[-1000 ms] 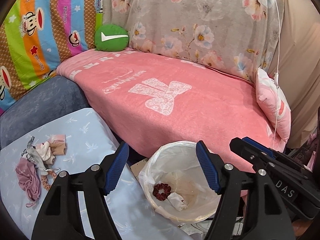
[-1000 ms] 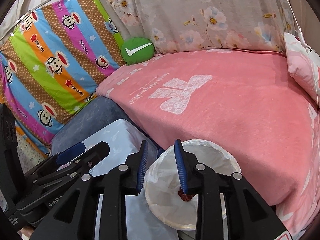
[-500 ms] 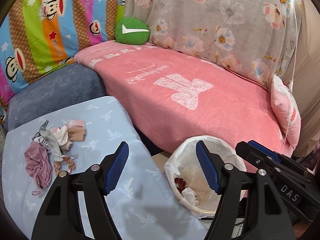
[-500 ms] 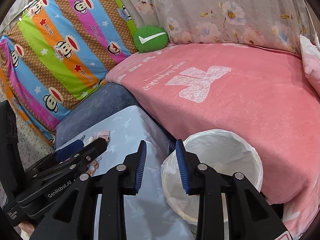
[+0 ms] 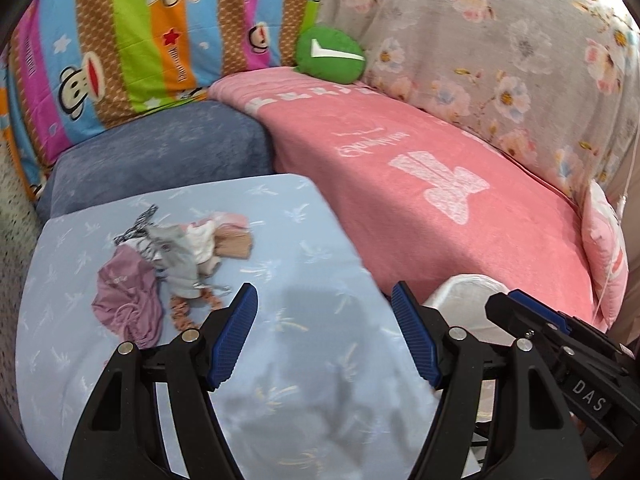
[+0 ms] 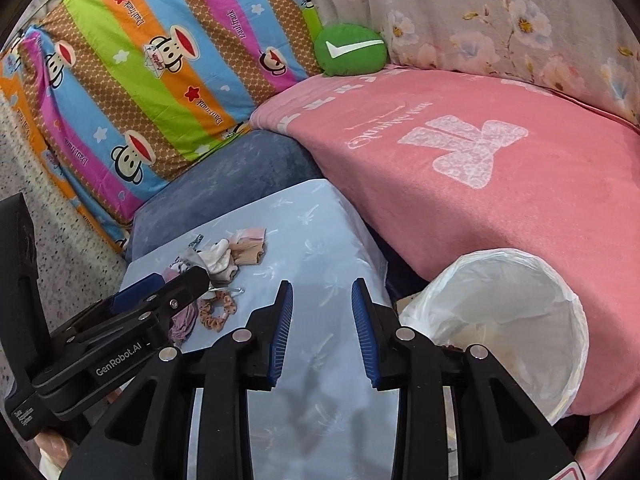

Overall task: Collect trash
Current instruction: 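Move both open grippers back over the remaining fabric pile, then close the left gripper on the mauve drawstring pouch, then grasp the grey sock with the right gripper while the left holds the pouch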

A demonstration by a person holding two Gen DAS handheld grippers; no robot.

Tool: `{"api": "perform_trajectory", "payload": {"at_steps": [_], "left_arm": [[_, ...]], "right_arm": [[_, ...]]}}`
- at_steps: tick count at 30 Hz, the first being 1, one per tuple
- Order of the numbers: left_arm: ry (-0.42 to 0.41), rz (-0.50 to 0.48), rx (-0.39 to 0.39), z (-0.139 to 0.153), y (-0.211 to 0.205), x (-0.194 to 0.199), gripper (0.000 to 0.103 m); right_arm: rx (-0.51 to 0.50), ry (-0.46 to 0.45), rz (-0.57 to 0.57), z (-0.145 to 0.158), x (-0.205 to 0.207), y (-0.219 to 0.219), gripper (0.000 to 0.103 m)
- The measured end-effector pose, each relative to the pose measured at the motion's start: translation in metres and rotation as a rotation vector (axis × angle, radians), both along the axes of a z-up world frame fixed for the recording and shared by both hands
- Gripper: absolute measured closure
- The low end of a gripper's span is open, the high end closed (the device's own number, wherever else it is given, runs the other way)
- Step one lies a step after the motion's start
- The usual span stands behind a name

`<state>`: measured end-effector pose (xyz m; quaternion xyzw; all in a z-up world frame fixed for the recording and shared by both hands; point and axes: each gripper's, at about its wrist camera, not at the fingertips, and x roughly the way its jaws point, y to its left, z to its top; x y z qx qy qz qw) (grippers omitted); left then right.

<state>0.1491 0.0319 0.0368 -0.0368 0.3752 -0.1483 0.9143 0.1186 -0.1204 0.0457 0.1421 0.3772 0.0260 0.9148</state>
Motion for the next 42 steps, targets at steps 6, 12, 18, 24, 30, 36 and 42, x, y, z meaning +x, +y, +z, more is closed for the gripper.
{"api": "perform_trajectory", "payload": {"at_steps": [6,12,18,24,30,36,42], "left_arm": [[0.049,0.085,0.006,-0.019,0.046,0.012,0.035],[0.086,0.189,0.019,-0.038,0.096,0.021,0.029],[0.123,0.273,0.039,-0.057,0.143,0.035,0.028],[0.161,0.320,0.035,-0.077,0.178,0.057,0.028],[0.195,0.330,-0.011,-0.093,0.198,0.076,0.028],[0.216,0.300,-0.030,-0.107,0.199,0.089,0.033],[0.246,0.269,-0.048,-0.117,0.195,0.095,0.067]], "right_arm": [[-0.017,0.026,0.061,-0.010,0.018,0.039,0.070],[-0.019,0.052,0.115,-0.023,0.042,0.077,0.067],[-0.008,0.082,0.171,-0.044,0.074,0.117,0.066],[-0.003,0.114,0.201,-0.064,0.112,0.153,0.062],[-0.019,0.147,0.220,-0.088,0.150,0.185,0.061],[-0.024,0.185,0.229,-0.113,0.178,0.208,0.061],[-0.022,0.224,0.241,-0.133,0.191,0.216,0.084]]}}
